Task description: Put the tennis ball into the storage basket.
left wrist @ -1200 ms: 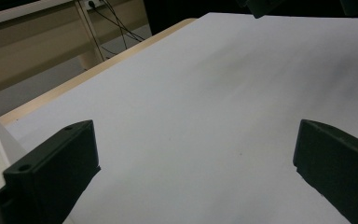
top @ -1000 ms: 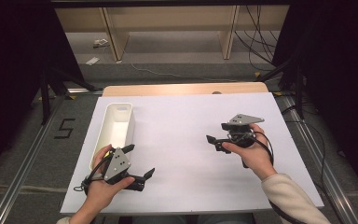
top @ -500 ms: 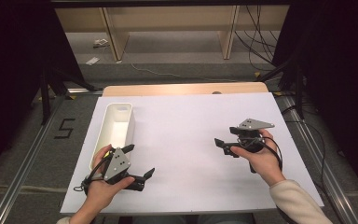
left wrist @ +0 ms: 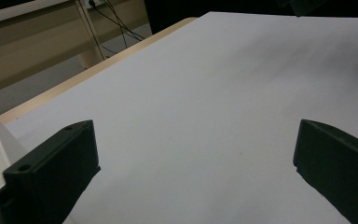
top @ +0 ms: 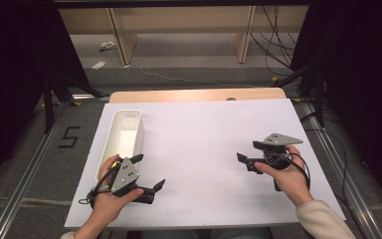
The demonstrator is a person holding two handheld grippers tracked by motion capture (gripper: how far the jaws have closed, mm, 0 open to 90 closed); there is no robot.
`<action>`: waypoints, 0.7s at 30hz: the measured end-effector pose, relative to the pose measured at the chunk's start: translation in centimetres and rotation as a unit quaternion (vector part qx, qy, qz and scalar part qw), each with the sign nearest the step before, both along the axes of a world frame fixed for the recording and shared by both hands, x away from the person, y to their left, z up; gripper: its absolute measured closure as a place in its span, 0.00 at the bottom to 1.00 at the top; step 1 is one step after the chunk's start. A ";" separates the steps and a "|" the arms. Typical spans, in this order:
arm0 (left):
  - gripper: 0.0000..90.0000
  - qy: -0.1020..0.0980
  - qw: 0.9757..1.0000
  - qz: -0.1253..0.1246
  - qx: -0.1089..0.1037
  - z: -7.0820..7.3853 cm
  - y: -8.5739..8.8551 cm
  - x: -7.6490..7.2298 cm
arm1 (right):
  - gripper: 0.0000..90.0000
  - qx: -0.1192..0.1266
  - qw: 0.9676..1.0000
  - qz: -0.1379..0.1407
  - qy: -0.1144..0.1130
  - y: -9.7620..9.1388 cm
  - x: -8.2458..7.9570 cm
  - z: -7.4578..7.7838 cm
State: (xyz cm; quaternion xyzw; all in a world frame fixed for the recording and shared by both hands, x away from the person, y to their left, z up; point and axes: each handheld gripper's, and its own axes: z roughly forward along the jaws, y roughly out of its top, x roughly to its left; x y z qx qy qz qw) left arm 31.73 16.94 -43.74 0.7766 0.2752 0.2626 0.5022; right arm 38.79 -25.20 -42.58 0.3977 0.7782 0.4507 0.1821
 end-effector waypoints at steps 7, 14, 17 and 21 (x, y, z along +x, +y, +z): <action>0.00 -0.001 1.000 0.000 0.001 0.0 0.0 0.0 | 0.24 0.002 1.000 0.001 0.004 -0.7 -0.7 -0.7; 0.00 -0.001 1.000 0.000 0.001 0.0 0.0 0.0 | 0.25 0.006 1.000 0.000 0.002 -1.3 -1.4 -0.9; 0.00 -0.001 1.000 0.000 0.002 0.0 0.0 0.0 | 0.25 0.008 1.000 0.000 0.001 -1.4 -1.6 -1.0; 0.00 -0.001 1.000 0.000 0.001 0.0 0.0 0.1 | 0.25 0.008 1.000 0.002 0.000 -1.3 -1.7 -1.1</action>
